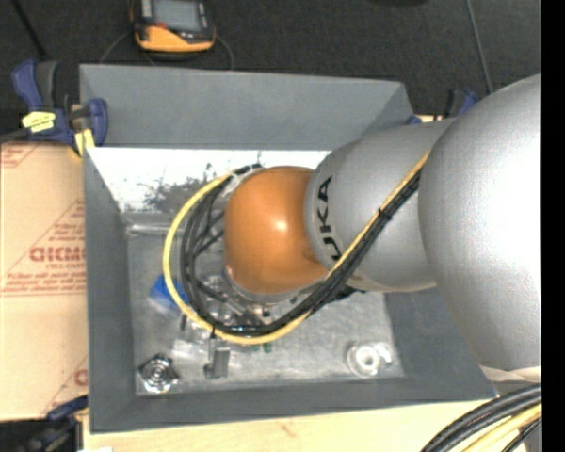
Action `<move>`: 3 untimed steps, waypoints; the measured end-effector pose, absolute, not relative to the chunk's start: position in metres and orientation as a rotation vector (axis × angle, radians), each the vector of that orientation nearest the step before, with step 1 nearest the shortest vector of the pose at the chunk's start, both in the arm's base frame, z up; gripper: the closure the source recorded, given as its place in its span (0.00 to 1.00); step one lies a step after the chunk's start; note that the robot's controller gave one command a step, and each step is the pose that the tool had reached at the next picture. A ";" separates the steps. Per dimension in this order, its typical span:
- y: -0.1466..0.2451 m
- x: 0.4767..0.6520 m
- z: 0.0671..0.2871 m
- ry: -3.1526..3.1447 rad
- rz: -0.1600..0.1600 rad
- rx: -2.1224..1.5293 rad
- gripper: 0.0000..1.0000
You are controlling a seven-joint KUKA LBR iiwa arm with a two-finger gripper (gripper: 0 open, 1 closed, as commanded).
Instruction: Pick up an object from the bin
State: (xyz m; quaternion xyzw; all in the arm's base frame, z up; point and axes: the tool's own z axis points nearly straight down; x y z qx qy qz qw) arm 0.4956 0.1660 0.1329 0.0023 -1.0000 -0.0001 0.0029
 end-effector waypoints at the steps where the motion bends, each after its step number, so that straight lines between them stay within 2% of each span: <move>1: 0.155 0.520 0.069 -3.100 0.002 -0.492 0.00; 2: 0.156 0.521 0.071 -3.102 -0.003 -0.496 1.00; 3: 0.161 0.487 0.190 -3.117 -0.005 -0.422 1.00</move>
Offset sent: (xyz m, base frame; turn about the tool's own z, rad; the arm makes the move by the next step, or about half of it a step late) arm 0.0244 -0.0096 -0.0629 0.3199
